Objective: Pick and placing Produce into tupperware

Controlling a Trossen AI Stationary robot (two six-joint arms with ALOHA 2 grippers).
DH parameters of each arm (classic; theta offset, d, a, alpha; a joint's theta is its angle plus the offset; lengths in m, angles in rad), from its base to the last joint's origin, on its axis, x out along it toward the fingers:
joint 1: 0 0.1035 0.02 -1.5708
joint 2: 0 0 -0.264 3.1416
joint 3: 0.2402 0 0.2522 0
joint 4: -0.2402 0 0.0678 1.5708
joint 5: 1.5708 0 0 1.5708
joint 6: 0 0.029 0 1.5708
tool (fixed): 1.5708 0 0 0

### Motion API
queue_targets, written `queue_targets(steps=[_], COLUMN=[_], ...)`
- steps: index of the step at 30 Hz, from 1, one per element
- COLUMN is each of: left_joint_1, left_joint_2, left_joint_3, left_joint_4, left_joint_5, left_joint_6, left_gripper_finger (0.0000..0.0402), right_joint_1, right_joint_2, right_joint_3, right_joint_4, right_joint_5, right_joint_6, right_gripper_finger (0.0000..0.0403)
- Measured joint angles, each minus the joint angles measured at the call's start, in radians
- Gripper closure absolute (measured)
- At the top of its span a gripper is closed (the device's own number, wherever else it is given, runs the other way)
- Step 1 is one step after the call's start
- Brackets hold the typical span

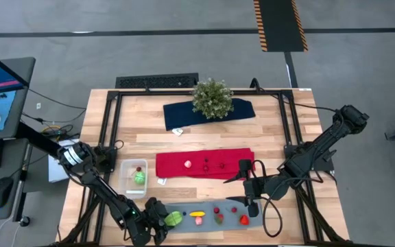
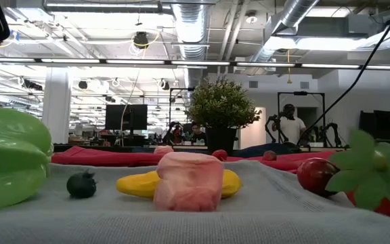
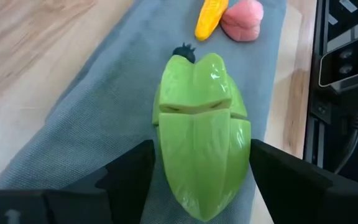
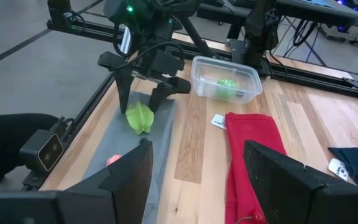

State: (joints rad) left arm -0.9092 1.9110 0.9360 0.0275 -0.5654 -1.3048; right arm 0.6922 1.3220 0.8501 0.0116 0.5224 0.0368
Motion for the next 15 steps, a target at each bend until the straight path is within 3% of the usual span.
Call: queue_targets(steps=[5,15], left_joint_1=[0.004,0.01], left_joint_2=[-0.001,0.0], left_joint_3=[0.0,-0.002], left_joint_4=[-0.034,-0.034], left_joint_5=[0.004,0.004], left_joint_6=[-0.013,0.025], left_gripper_finger=[0.0158,0.0256], right_joint_1=[0.0,0.0], right_joint_2=[0.0,0.0], right_joint_3=[-0.001,-0.001], right_joint_4=[0.0,0.0], right_joint_5=[0.0,0.001], right_joint_6=[0.0,-0.001], right_gripper_finger=[0.0128,0.0128])
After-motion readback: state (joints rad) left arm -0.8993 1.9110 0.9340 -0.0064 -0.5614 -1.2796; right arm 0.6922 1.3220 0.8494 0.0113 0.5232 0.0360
